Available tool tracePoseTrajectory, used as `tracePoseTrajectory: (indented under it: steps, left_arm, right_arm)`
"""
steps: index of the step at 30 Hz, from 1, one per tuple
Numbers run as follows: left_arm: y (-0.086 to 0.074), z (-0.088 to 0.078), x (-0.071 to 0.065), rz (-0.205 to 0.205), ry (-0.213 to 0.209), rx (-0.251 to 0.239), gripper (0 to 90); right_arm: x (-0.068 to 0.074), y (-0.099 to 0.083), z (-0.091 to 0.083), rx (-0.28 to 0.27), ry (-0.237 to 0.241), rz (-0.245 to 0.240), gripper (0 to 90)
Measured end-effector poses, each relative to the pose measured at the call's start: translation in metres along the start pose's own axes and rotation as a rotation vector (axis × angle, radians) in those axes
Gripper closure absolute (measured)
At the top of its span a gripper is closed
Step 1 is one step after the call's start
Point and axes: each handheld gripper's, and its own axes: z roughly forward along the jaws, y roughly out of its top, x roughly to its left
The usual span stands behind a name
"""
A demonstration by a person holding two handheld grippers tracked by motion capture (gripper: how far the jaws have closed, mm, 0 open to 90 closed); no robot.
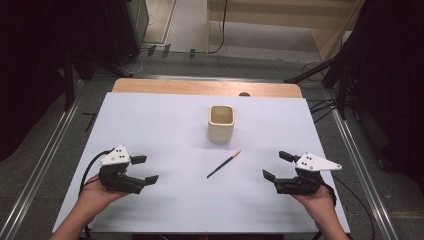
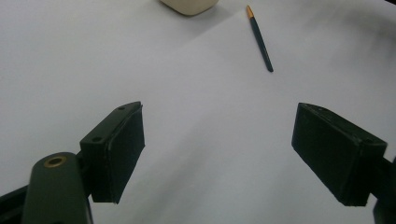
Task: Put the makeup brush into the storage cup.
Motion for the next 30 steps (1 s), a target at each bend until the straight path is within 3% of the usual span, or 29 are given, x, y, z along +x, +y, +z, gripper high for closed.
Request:
tracePoseTrajectory:
  steps: [19, 30]
  left_arm:
    - [0.000, 0.000, 0.000, 0.001, -0.004, 0.002, 17.8]
    - [0.000, 0.000, -0.001, 0.001, -0.007, 0.005, 17.8]
  right_arm:
    - [0.002, 0.014, 0.019, -0.002, -0.001, -0.021, 16.3]
    - [0.002, 0.020, 0.030, -0.012, 0.000, -0.010, 17.4]
